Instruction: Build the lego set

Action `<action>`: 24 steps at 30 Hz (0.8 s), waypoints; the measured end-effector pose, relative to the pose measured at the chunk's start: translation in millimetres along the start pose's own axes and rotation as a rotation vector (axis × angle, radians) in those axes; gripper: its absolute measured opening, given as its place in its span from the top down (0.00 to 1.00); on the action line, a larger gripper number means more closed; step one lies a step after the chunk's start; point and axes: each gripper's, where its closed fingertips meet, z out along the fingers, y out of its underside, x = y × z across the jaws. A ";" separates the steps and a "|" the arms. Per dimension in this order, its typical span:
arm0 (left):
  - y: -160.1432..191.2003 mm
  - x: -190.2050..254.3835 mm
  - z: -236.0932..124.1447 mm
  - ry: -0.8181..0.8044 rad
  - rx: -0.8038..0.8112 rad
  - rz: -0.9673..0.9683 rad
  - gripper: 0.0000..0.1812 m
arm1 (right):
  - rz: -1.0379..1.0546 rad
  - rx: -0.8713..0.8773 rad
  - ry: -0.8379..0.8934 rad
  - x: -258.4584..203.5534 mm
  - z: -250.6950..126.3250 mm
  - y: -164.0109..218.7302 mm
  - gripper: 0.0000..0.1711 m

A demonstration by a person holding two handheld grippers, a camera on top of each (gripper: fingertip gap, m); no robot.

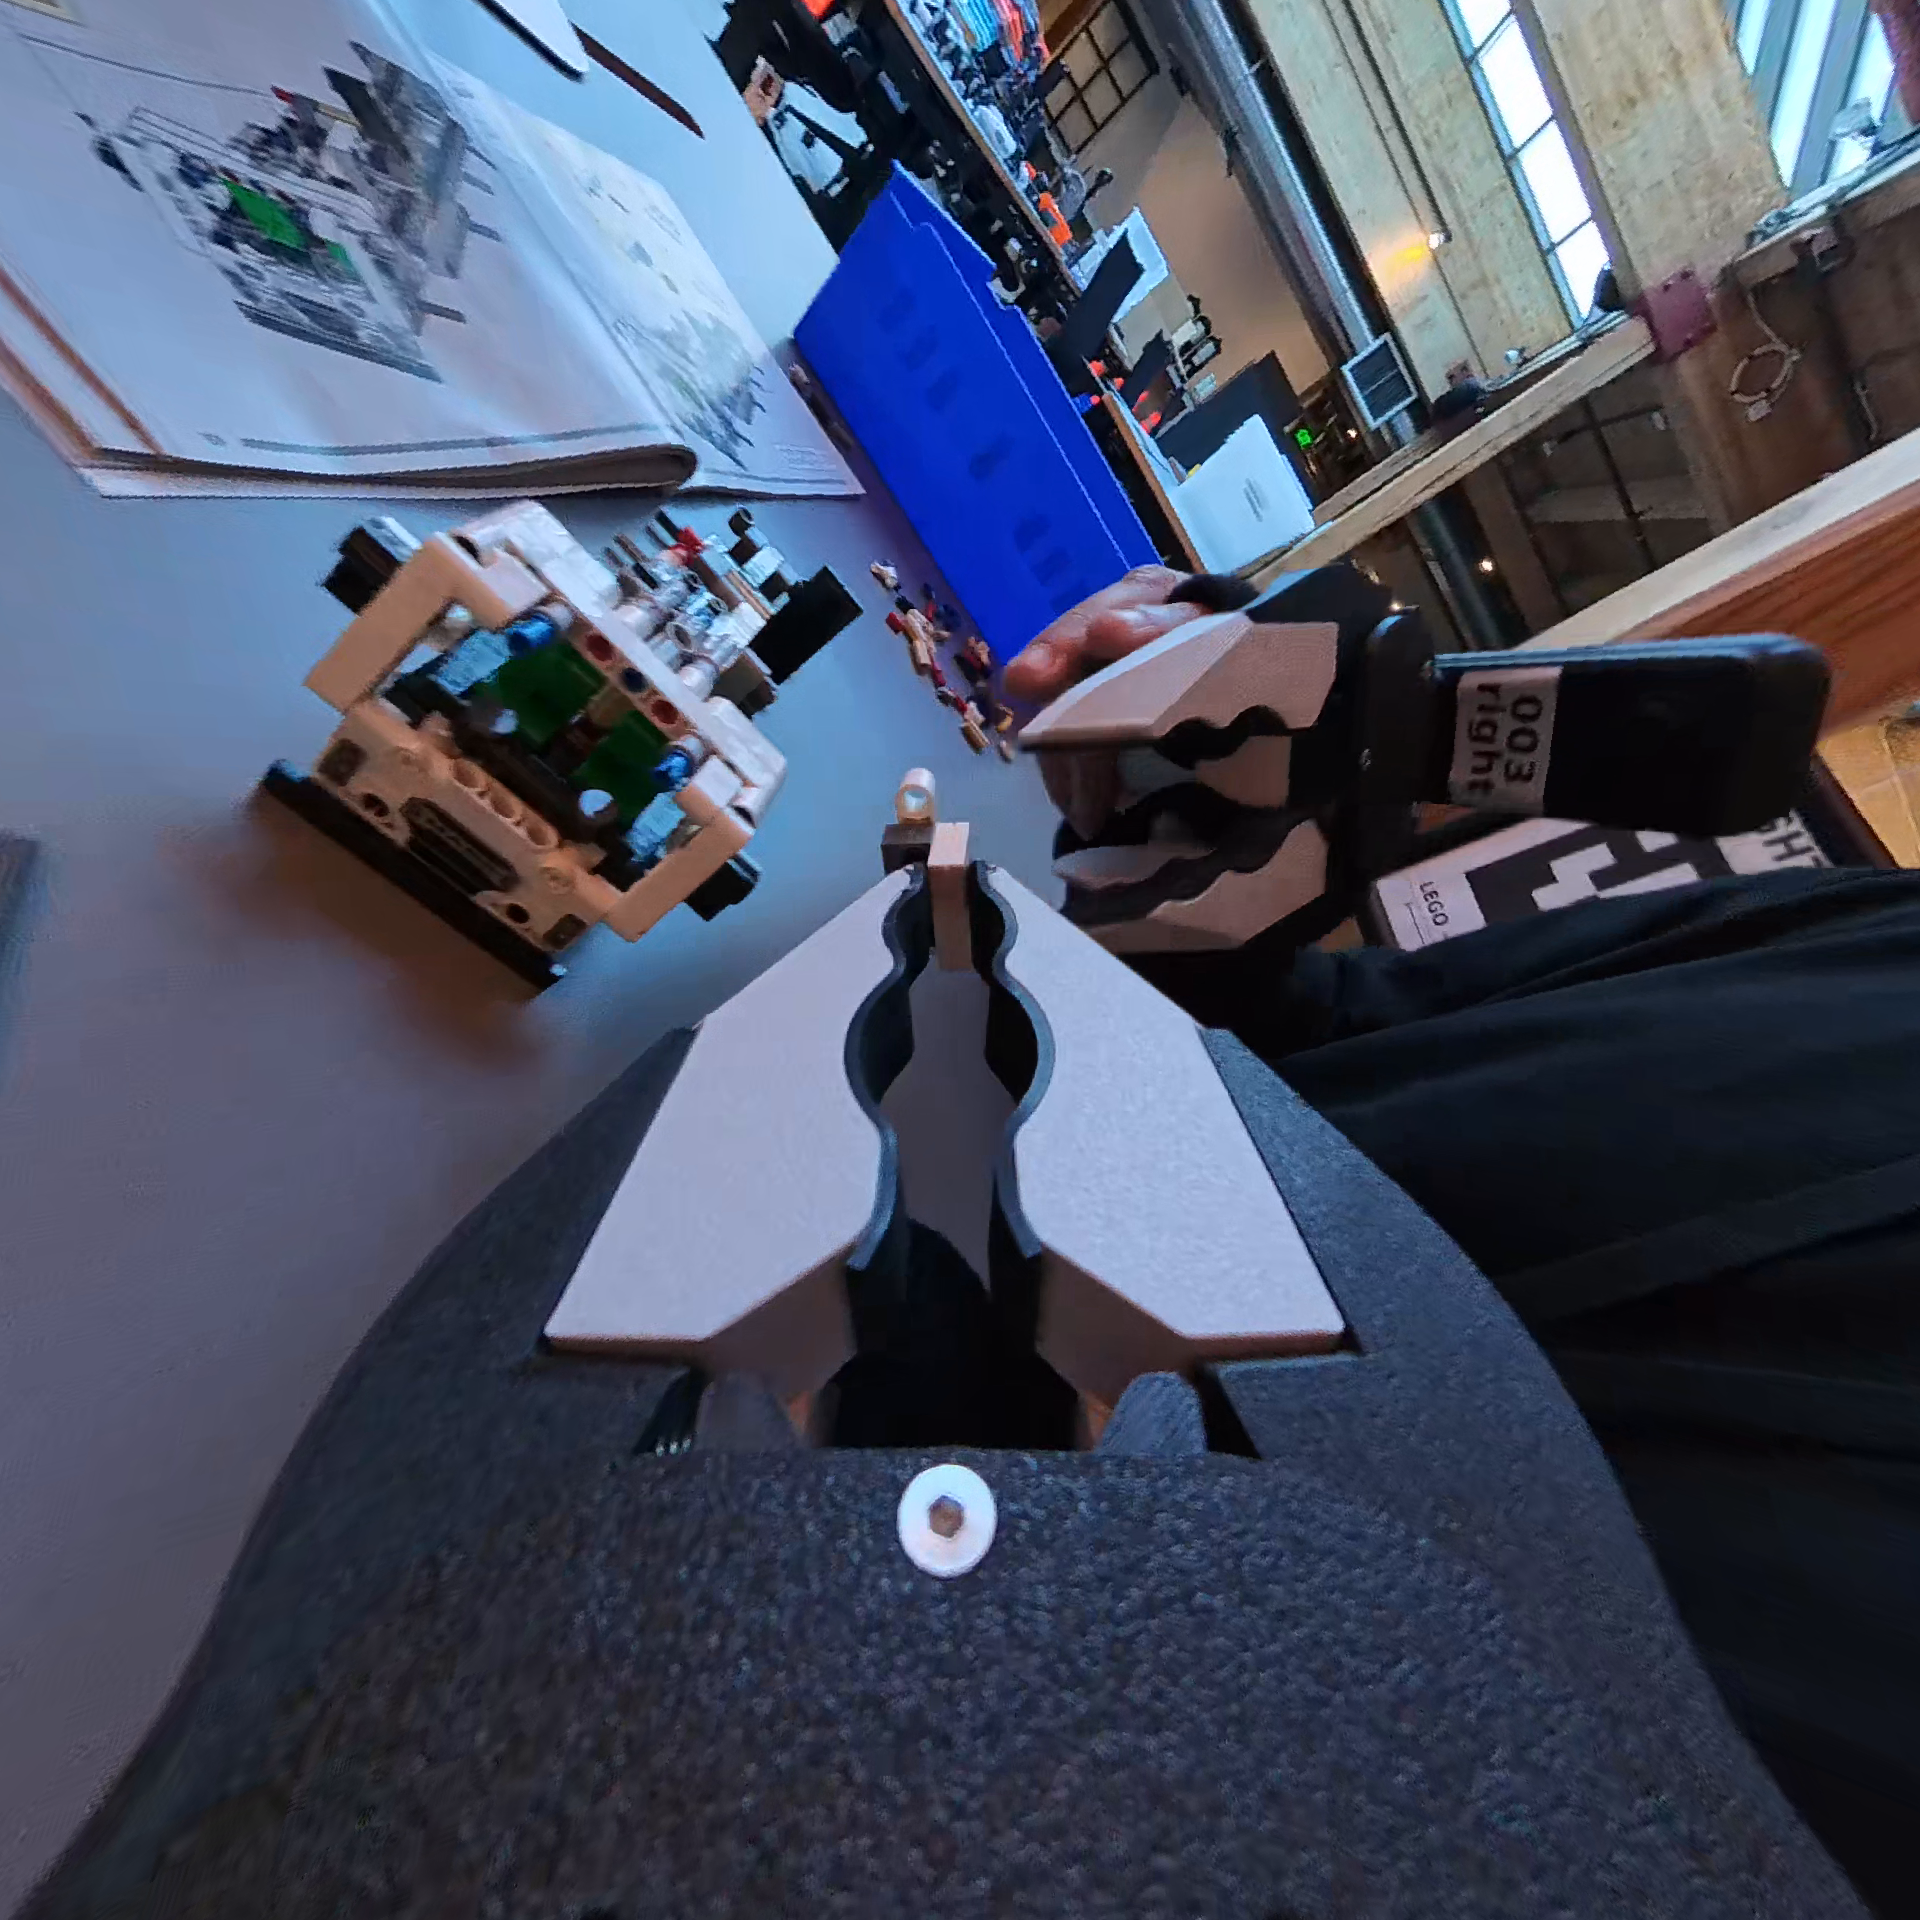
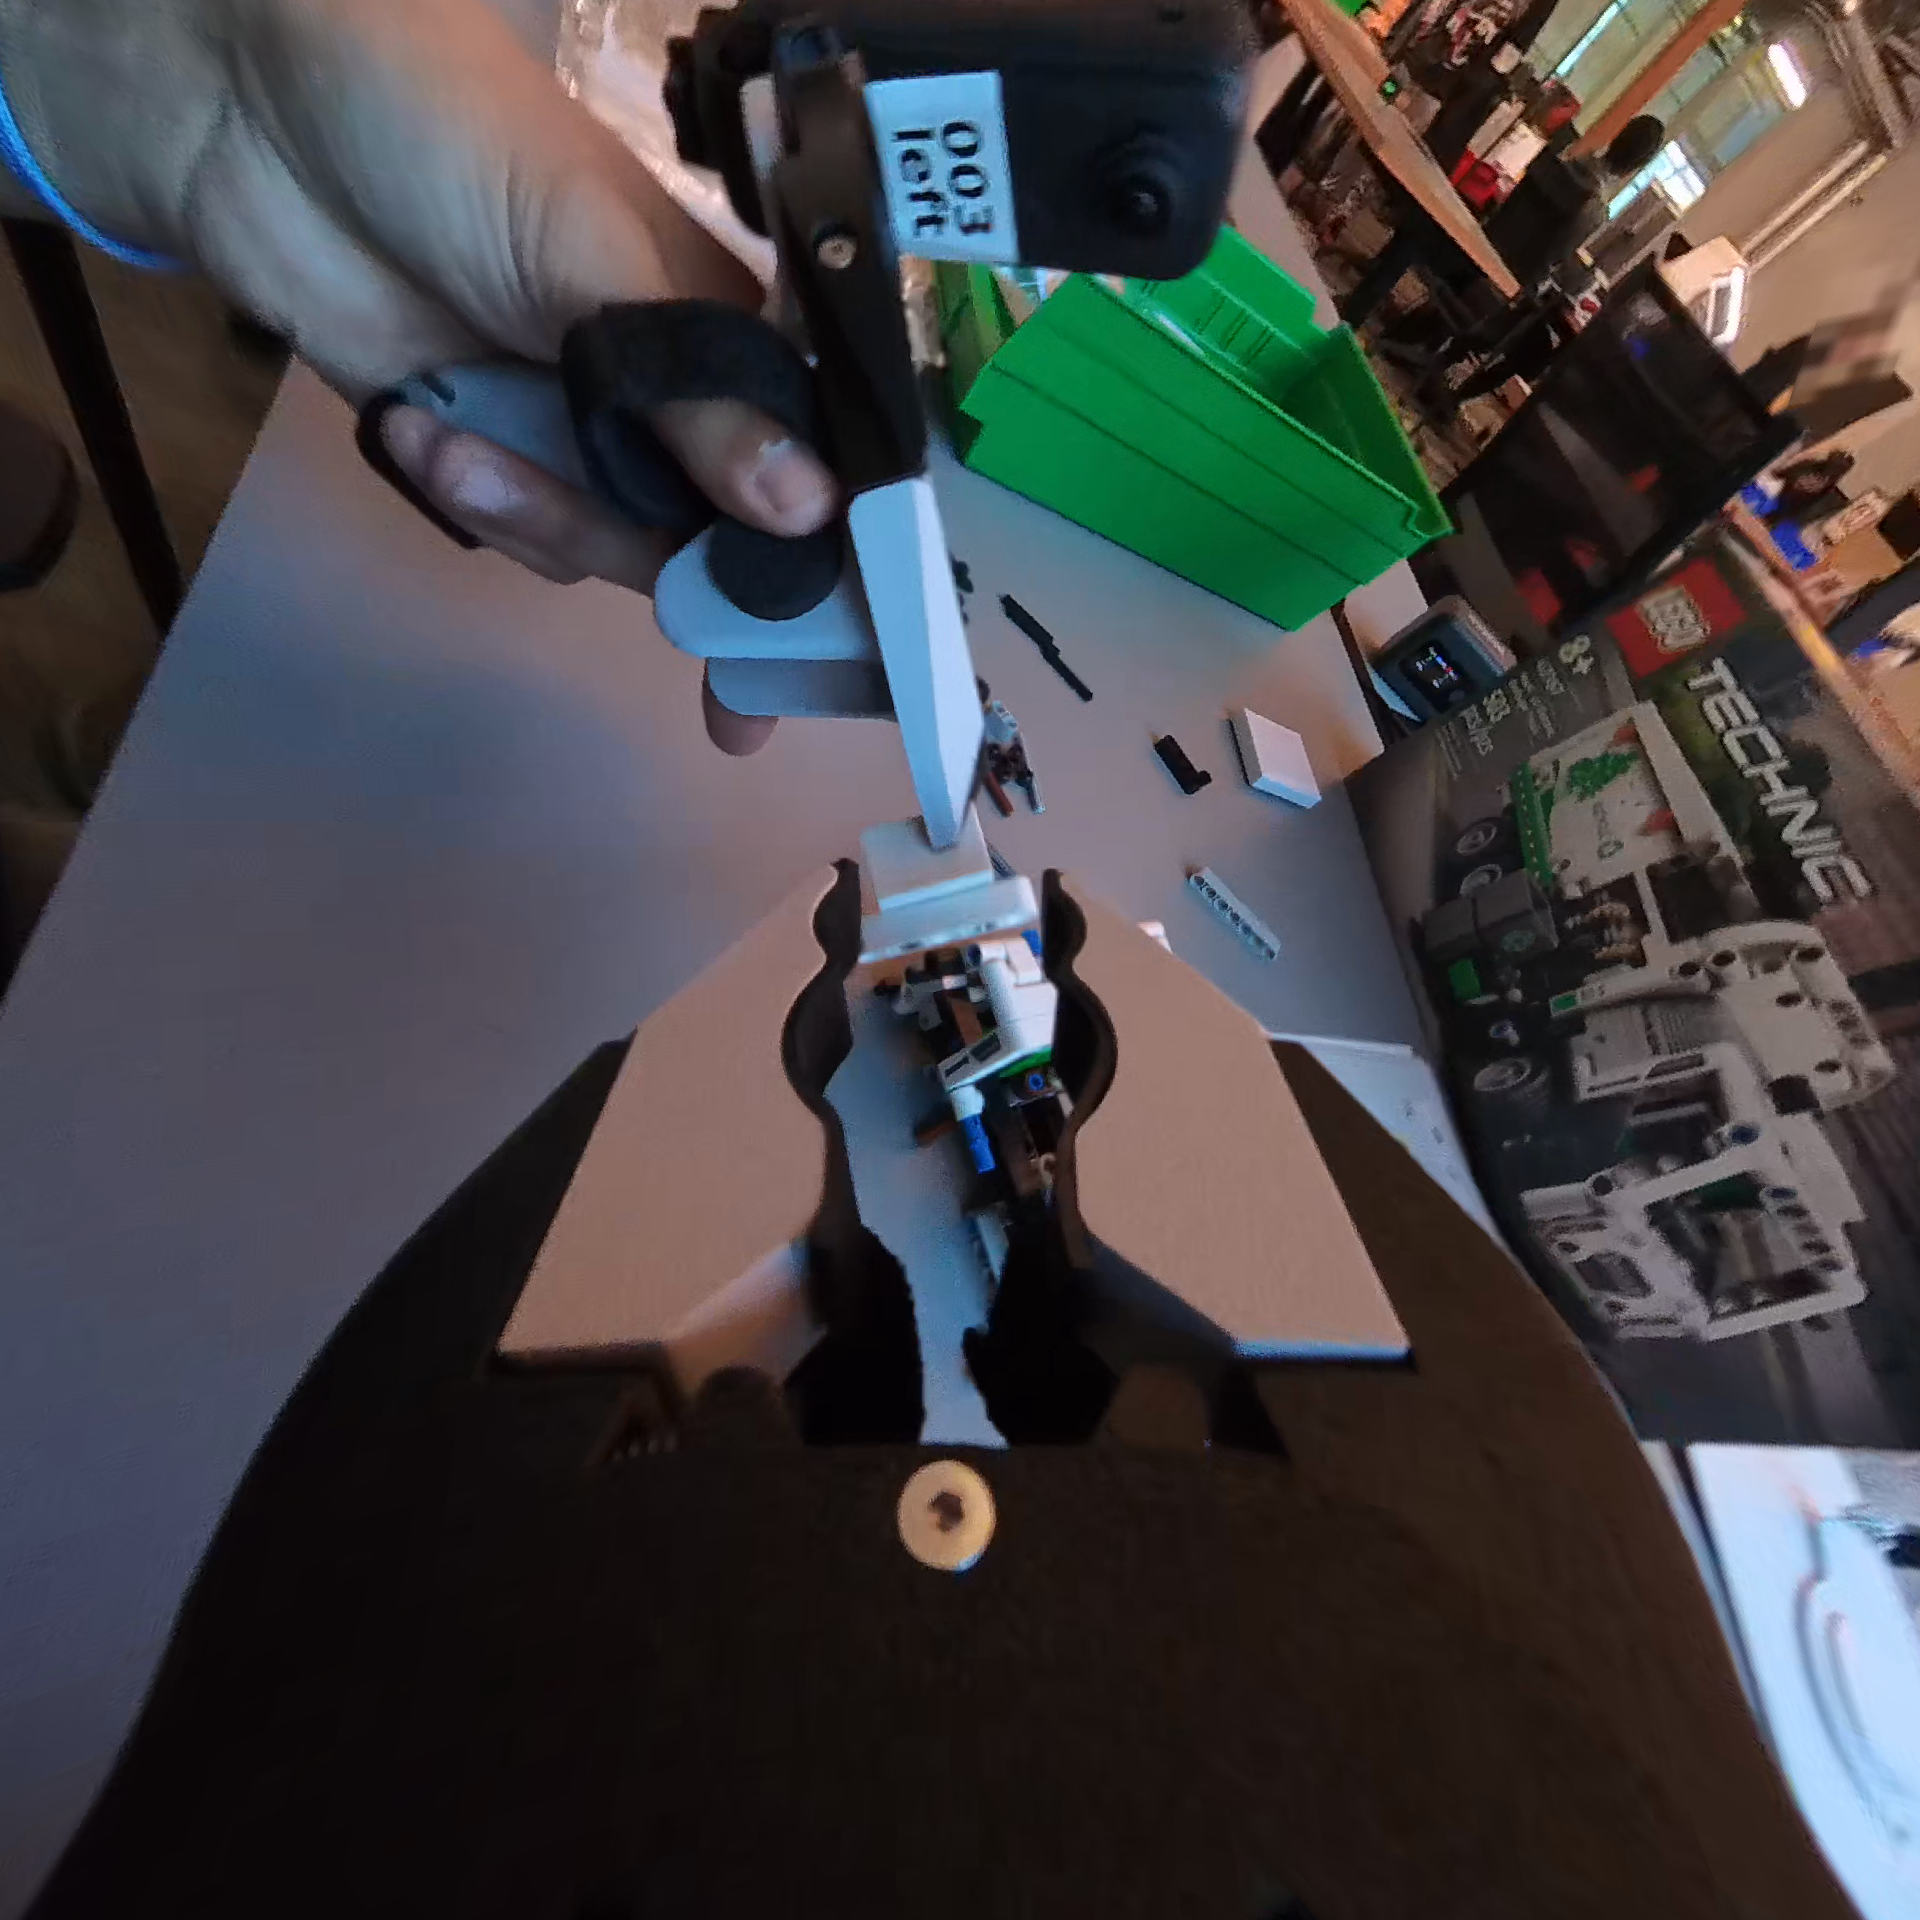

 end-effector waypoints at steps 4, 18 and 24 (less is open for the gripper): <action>-11.0 -11.9 -15.2 -0.029 0.051 -0.041 0.97 | 0.220 0.073 0.025 12.8 -22.3 7.4 0.82; -28.4 -24.8 -16.4 -0.013 0.085 -0.228 0.97 | 0.608 0.196 0.355 34.5 -84.7 83.1 0.87; -38.7 -29.7 -13.4 -0.078 0.060 -0.196 0.97 | 0.677 0.230 0.373 42.8 -94.0 89.5 0.87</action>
